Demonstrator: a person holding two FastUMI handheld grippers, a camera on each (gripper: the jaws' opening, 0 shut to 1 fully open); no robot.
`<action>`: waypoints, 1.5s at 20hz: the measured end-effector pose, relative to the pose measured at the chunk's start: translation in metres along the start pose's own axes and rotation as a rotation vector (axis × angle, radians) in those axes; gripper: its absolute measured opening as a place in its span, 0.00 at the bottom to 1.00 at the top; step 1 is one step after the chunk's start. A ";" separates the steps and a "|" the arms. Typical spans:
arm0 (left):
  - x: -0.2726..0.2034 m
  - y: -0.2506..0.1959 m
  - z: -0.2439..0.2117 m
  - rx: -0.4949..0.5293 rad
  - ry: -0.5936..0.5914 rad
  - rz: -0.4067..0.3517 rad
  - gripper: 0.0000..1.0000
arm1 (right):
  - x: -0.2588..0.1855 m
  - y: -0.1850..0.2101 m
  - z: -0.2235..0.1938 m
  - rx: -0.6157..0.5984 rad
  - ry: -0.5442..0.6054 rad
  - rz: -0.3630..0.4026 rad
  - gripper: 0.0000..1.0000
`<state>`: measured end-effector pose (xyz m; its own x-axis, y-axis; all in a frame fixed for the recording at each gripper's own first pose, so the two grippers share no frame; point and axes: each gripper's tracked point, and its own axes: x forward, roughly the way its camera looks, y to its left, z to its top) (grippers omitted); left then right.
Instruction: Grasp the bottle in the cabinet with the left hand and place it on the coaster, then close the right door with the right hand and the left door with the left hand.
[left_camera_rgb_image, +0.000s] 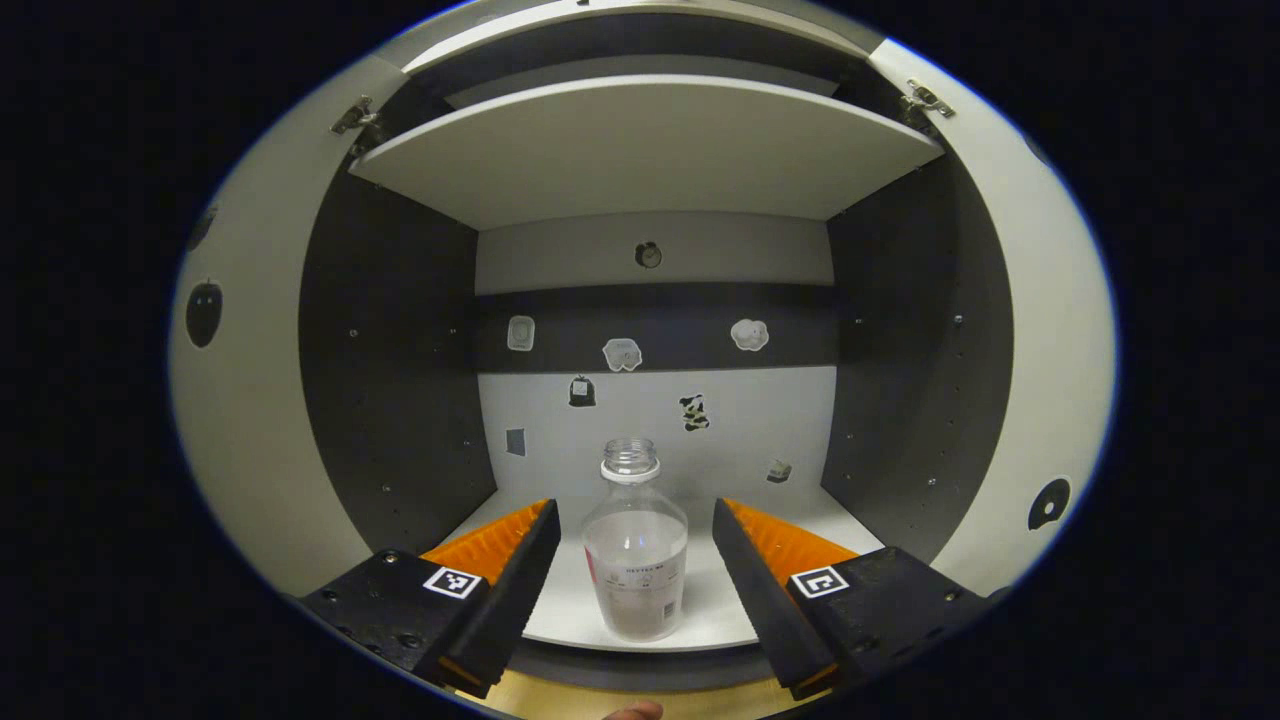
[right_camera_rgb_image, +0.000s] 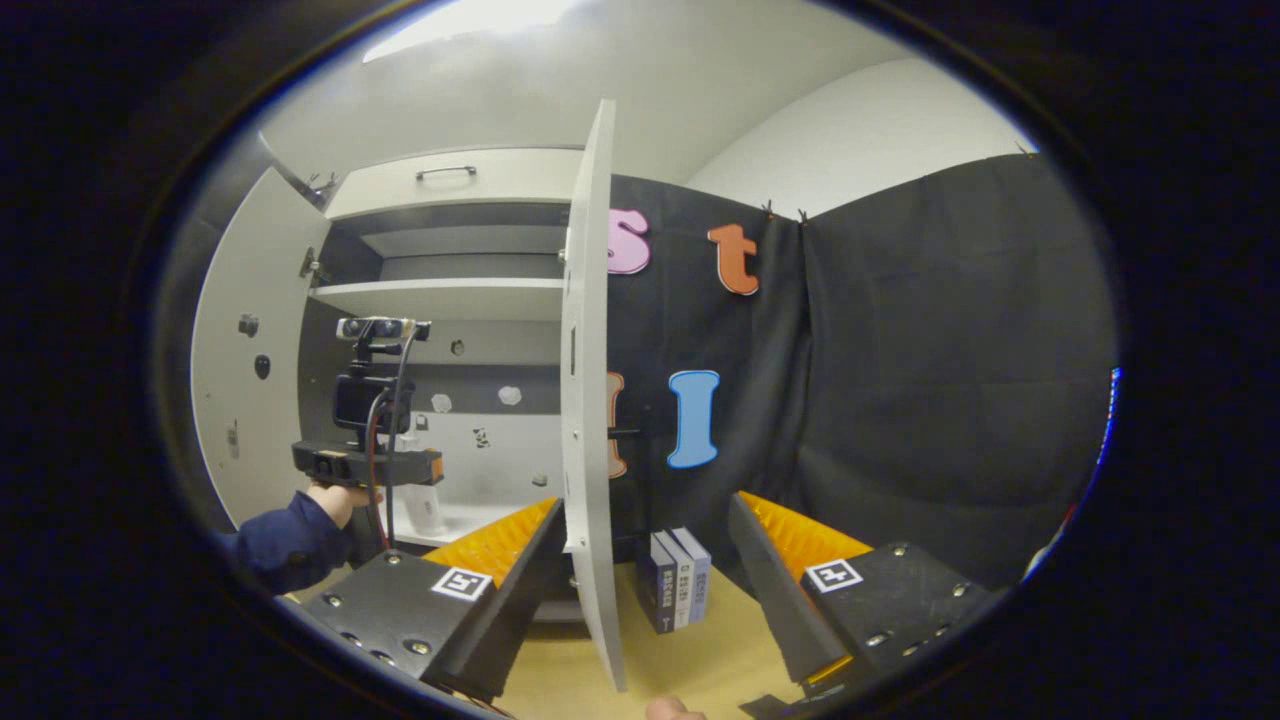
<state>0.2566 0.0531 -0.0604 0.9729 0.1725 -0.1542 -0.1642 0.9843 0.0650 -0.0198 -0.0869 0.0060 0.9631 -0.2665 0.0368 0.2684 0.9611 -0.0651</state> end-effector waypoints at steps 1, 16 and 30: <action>0.008 0.002 -0.003 -0.012 0.010 0.007 0.97 | 0.002 -0.002 -0.003 -0.004 0.004 -0.003 0.98; -0.014 0.002 -0.007 -0.068 0.018 -0.080 0.79 | 0.010 0.005 -0.006 0.006 0.011 0.059 0.98; -0.135 -0.015 -0.050 -0.022 -0.054 -0.234 0.77 | -0.019 0.014 -0.002 -0.002 -0.001 0.142 0.98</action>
<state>0.1196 0.0167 -0.0899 0.9921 -0.0617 -0.1094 0.0635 0.9979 0.0122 -0.0346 -0.0688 0.0029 0.9915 -0.1272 0.0283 0.1290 0.9890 -0.0719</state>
